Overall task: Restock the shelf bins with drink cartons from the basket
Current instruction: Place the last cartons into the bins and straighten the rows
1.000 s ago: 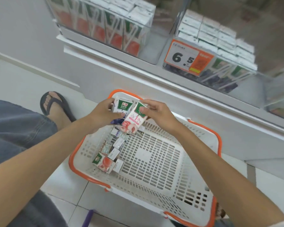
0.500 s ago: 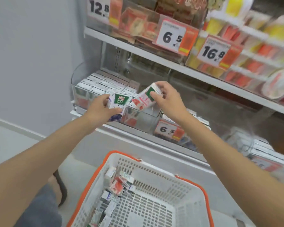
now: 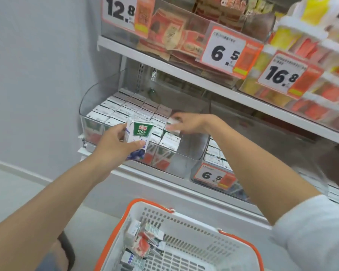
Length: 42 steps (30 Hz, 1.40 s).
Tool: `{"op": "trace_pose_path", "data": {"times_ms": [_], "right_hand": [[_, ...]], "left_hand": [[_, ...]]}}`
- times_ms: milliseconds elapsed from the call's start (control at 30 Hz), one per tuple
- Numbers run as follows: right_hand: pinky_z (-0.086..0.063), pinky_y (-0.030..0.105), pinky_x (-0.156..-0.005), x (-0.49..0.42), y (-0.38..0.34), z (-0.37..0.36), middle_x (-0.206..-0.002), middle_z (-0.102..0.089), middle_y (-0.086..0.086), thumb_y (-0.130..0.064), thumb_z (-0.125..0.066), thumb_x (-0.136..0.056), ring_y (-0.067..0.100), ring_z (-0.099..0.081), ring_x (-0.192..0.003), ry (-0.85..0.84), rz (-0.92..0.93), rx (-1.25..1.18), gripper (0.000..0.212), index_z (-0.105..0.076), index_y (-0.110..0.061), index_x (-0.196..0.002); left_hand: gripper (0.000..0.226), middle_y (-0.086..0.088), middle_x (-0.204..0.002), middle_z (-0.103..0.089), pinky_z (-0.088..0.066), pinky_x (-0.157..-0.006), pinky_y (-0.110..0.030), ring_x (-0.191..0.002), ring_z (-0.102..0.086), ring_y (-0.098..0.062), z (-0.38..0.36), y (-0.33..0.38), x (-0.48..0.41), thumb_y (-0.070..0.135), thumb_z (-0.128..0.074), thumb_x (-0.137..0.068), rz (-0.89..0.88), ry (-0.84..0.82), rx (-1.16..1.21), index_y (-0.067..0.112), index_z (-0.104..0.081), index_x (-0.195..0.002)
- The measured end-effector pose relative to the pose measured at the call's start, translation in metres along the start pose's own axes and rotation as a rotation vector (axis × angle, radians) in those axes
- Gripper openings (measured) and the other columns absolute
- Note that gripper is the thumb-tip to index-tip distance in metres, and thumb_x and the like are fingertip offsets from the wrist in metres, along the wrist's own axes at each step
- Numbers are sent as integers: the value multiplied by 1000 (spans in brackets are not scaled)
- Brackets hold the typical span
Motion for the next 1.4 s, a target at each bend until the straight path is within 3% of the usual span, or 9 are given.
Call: {"op": "trace_pose_path", "data": {"times_ms": [133,267,400,567,700,933,1033,1100,1400], "right_hand": [[-18,40,-121,-4,5,-24,-164,4,-3,-67,-68,-73,19,-13,-150,-145,-75,-137,118,6,-26,-155],[-15,37,-121,9,-4,-13,-164,-3,-3,-72,-64,-73,18,-12,-150,21,28,-24,115,-2,-22,-156],[-36,32,-111,65,-33,-2,-139,-52,2,-44,-61,-92,16,-50,-127,453,368,-83,55,-49,-18,-139],[-57,33,-86,147,-14,-38,-117,-62,-11,-41,-51,-98,9,-63,-100,271,424,-539,34,-60,-24,-126],[-55,46,-81,208,38,-33,-110,-68,5,-18,-67,-91,26,-67,-92,356,431,-550,31,-62,-13,-121],[-56,25,-71,308,193,15,-95,-69,-3,-10,-68,-90,5,-66,-80,617,285,-647,27,-64,-14,-116],[-52,18,-65,347,264,36,-97,-68,0,-8,-68,-89,2,-64,-77,751,192,-655,27,-64,-10,-116],[-52,20,-66,371,307,49,-100,-68,2,-9,-67,-90,7,-63,-79,838,134,-669,29,-63,-9,-118],[-56,44,-77,359,335,89,-99,-70,8,-10,-67,-90,16,-64,-82,926,196,-736,27,-64,-13,-116]], "left_hand": [[23,-10,-95,-73,-62,-66,-38,-69,-72,-28,5,-5,1,-1,-71,-83,38,18,29,14,-63,-99],[24,-11,-93,-73,-59,-55,-29,-62,-71,-25,0,-2,7,-4,-70,-82,19,-2,8,15,-63,-96],[28,-7,-95,-71,-56,-52,-23,-61,-72,-21,-17,11,19,-2,-74,-80,-44,-38,-50,20,-66,-94],[43,-14,-102,-69,-56,-53,-24,-69,-72,-24,-76,16,47,0,-77,-77,-4,-126,-23,18,-57,-111],[65,-15,-114,-63,-59,-60,-28,-75,-73,-30,-156,19,76,-6,-79,-71,2,-279,-55,24,-50,-120],[70,-3,-119,-61,-60,-63,-29,-88,-68,-13,-334,33,113,0,-82,-69,-210,-420,-230,23,-49,-126],[86,2,-129,-53,-53,-80,-17,-101,-59,-1,-408,33,119,8,-84,-68,-340,-434,-353,20,-39,-141],[96,-4,-136,-48,-48,-96,-30,-115,-52,-11,-446,26,117,15,-85,-69,-360,-441,-435,19,-31,-148],[80,-1,-122,-56,-45,-95,-31,-106,-53,-14,-449,16,82,20,-84,-72,-446,-333,-550,18,-44,-141]]}}
Point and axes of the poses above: each hand's wrist, its own x-axis away from the middle knuckle, its own z-axis out of the back of the hand, y = z × x, the point moved 8 cm from there along -x, towards the middle knuckle
